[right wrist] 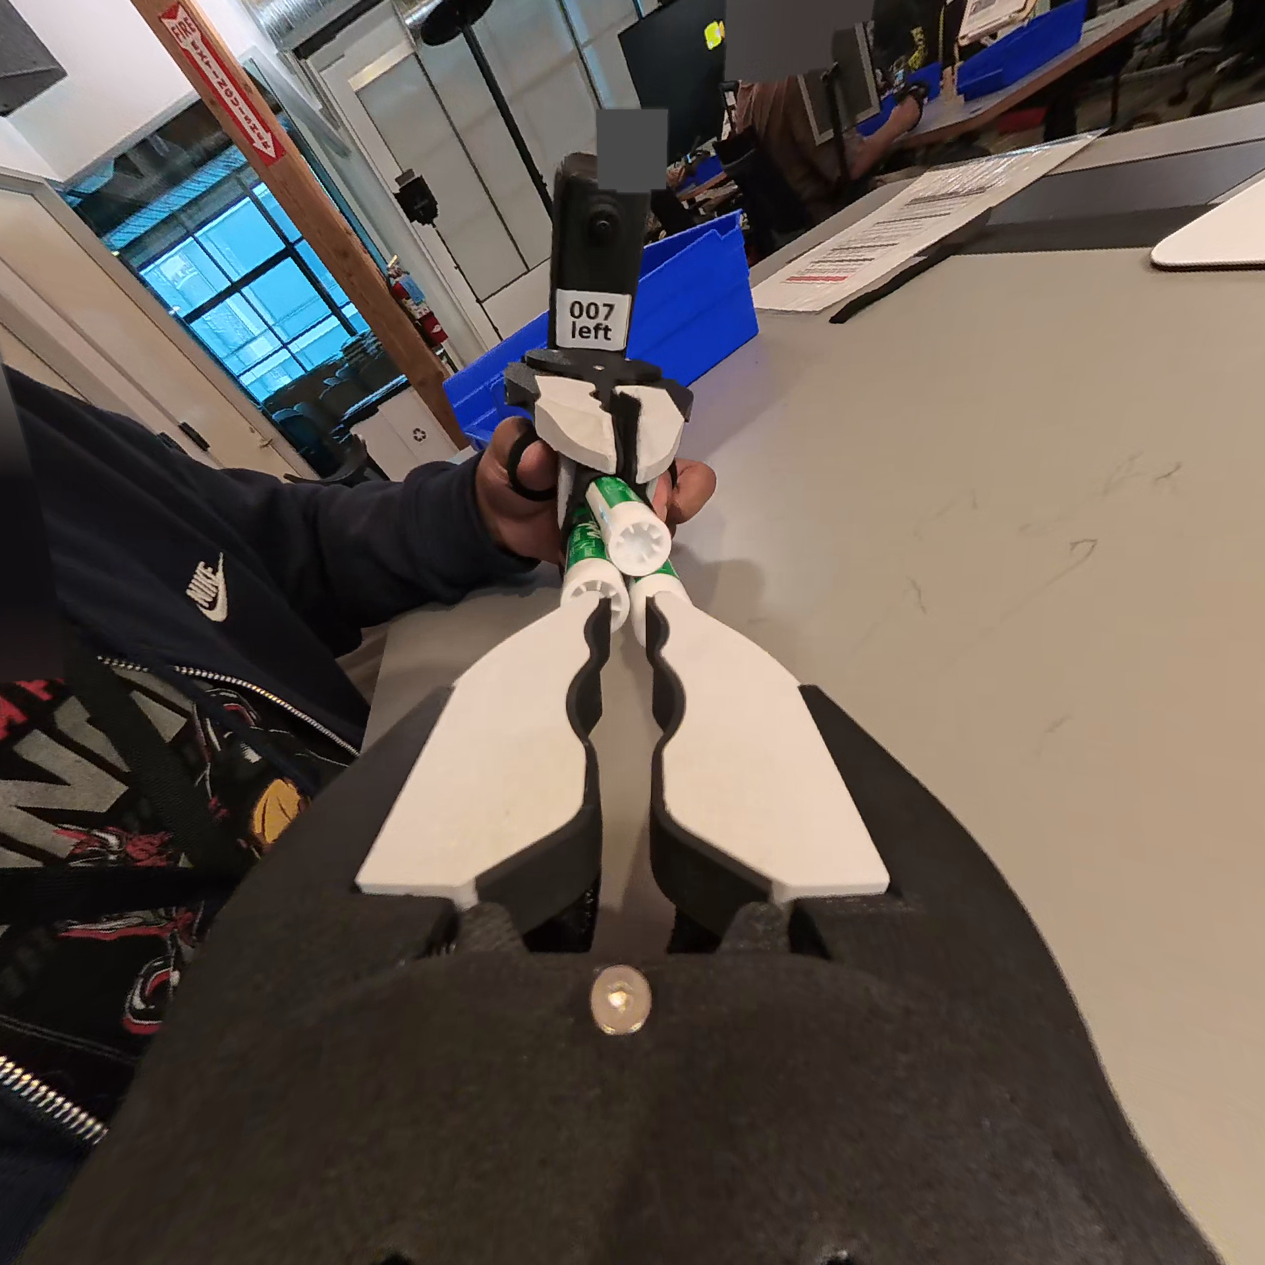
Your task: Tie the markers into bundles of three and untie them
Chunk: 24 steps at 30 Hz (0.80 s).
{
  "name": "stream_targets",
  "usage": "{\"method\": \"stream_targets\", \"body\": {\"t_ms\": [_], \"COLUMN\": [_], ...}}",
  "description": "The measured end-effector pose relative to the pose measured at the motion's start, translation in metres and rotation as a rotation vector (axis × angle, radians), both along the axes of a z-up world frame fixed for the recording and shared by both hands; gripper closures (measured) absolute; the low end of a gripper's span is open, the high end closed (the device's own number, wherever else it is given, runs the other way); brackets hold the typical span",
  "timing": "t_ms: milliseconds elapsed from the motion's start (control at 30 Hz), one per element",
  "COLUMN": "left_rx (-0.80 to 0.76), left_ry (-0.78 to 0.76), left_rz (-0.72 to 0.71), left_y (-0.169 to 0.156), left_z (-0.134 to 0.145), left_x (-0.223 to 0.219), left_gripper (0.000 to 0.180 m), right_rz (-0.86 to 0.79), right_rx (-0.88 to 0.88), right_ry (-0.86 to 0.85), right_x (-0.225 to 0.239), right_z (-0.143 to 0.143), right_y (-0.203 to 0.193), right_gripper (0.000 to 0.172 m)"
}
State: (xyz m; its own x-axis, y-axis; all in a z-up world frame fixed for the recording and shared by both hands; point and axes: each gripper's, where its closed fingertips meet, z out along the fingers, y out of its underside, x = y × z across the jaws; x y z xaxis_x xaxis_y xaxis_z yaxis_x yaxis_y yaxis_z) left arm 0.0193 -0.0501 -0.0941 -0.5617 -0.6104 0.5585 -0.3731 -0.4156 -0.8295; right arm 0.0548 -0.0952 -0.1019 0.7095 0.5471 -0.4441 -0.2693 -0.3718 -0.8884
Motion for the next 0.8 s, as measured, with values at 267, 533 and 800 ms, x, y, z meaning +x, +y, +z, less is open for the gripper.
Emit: {"method": "stream_targets", "body": {"t_ms": [267,533,800], "left_rx": [-0.016,-0.025,-0.012], "left_ry": [0.007,0.024,0.031], "left_rz": [-0.004,-0.014,-0.021], "left_y": [0.0,0.0,-0.002], "left_z": [0.0,-0.002,-0.004], "left_x": [-0.001,-0.001,-0.001], "left_gripper": [0.175,0.176,0.175], "right_rz": [0.009,0.02,0.034], "right_rx": [-0.025,-0.049,-0.077], "right_ry": [0.007,0.004,0.012], "right_x": [-0.003,-0.006,-0.01], "right_z": [-0.002,-0.005,-0.009], "right_y": [0.003,0.004,0.005], "right_gripper": [0.162,0.162,0.162]}}
